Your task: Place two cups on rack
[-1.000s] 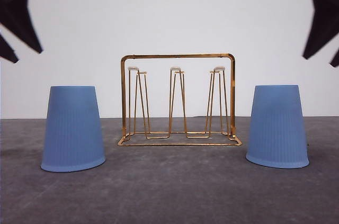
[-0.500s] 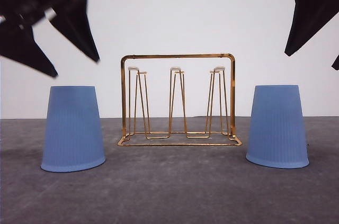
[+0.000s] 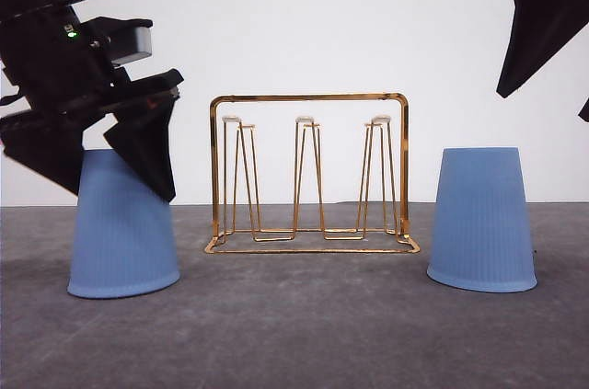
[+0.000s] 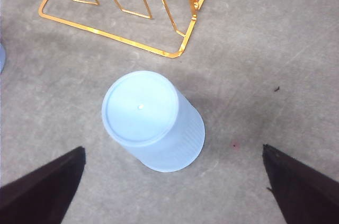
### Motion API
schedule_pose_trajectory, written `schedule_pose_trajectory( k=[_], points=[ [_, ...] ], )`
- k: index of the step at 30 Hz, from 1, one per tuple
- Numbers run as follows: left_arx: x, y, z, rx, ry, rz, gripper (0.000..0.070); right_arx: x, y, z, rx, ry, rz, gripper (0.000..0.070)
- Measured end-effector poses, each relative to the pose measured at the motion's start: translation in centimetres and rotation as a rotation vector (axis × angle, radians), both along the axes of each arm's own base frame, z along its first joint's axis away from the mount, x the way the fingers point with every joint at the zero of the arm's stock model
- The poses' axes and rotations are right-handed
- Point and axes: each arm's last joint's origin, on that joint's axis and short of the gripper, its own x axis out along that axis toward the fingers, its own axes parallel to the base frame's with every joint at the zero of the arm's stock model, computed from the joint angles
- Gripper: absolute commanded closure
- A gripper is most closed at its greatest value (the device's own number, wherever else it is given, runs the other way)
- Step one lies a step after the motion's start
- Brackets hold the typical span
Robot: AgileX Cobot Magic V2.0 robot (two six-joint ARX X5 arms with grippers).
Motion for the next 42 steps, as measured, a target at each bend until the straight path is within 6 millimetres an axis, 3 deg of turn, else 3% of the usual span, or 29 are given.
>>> schedule_pose_trajectory(
  k=[6, 8, 15, 20, 26, 34, 40, 42],
  points=[
    [-0.1, -0.2, 1.5, -0.038, 0.028, -0.035, 0.0399, 0.0, 0.0, 0.0, -0.003, -0.002, 0.004, 0.0017],
    [0.1, -0.4, 3.2, -0.053, 0.002, -0.041, 0.0399, 0.0, 0.0, 0.0, -0.003, -0.002, 0.004, 0.0017],
    [0.9, -0.8, 12.0, -0.136, -0.204, -0.06, 0.0393, 0.0, 0.0, 0.0, -0.003, -0.002, 0.004, 0.0017],
    [1.0, -0.9, 15.1, -0.172, -0.309, -0.073, 0.0391, 0.0, 0.0, 0.0, -0.003, -0.002, 0.004, 0.0017],
    [2.0, -1.3, 14.8, -0.167, -0.355, -0.081, 0.0389, 0.0, 0.0, 0.0, -0.003, -0.002, 0.004, 0.0017],
    [6.9, -3.7, 9.3, -0.111, -0.269, -0.088, 0.0389, 0.0, 0.0, 0.0, -0.003, -0.002, 0.004, 0.0017],
    [8.7, -4.6, 6.6, -0.089, -0.241, -0.083, 0.0381, 0.0, 0.0, 0.0, -0.003, -0.002, 0.004, 0.0017],
    [9.1, -4.8, 5.8, -0.081, -0.222, -0.083, 0.0341, 0.0, 0.0, 0.0, -0.003, -0.002, 0.004, 0.0017]
  ],
)
